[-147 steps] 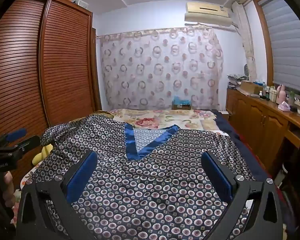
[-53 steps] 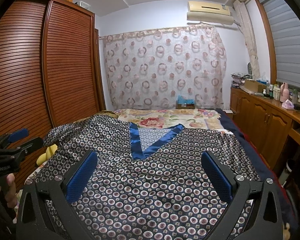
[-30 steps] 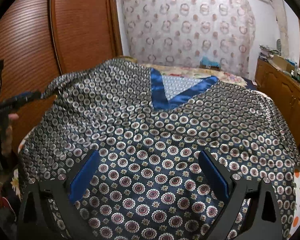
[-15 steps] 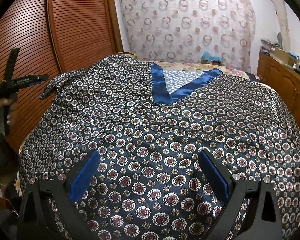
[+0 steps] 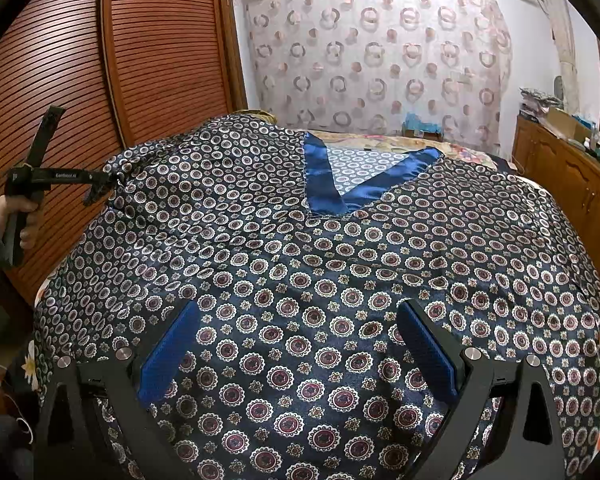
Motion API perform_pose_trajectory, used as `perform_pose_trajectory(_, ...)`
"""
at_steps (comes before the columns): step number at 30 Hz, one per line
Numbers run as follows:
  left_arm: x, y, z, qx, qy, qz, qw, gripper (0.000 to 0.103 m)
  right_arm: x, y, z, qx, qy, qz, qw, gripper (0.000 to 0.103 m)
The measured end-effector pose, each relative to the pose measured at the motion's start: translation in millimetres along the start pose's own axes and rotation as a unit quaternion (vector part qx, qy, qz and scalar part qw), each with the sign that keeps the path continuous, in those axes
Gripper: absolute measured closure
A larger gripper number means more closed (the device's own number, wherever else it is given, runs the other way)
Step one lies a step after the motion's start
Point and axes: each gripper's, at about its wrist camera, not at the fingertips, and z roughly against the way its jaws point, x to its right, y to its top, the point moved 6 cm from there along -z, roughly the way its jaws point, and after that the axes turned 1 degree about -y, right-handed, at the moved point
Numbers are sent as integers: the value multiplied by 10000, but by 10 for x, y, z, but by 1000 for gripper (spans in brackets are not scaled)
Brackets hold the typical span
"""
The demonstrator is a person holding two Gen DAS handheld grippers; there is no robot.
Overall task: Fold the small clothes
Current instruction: 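Reach the left tool to the sleeve nearest it and close on it, then lift the sleeve with the left tool and fold it across the shirt body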
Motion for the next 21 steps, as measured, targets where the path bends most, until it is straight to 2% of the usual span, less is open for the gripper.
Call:
perform_pose_trajectory(2, 25, -14, -50, -110, -163, -9, 9998, 73, 9, 6, -2, -13, 6, -6, 10000, 4)
perform_pose_trajectory(5, 26, -1, -22, 7, -234, 13, 9997, 74, 14, 7, 0, -21, 13, -13, 10000, 4)
perform_pose_trajectory(6, 49, 4, 6, 53, -259, -42, 9996, 90, 13, 1, 1, -21, 15, -15, 10000, 4)
perform_pose_trajectory(7, 79, 14, 39, 114, -274, -97, 9995, 99, 13, 6, -1, -23, 12, -13, 10000, 4)
perform_pose_trajectory(12, 285, 176, 370, 575, -303, -358, 9972, 100, 14, 10, 1, -30, 14, -9, 10000, 4)
perform_pose_trajectory(15, 529, 365, 590, 865, -491, -526, 9937, 100, 15, 7, 2, -32, 16, -8, 10000, 4)
perform_pose_trajectory(21, 1117, 797, 695, 1104, -795, -980, 9858, 100, 14, 9, 0, -30, 19, -14, 10000, 4)
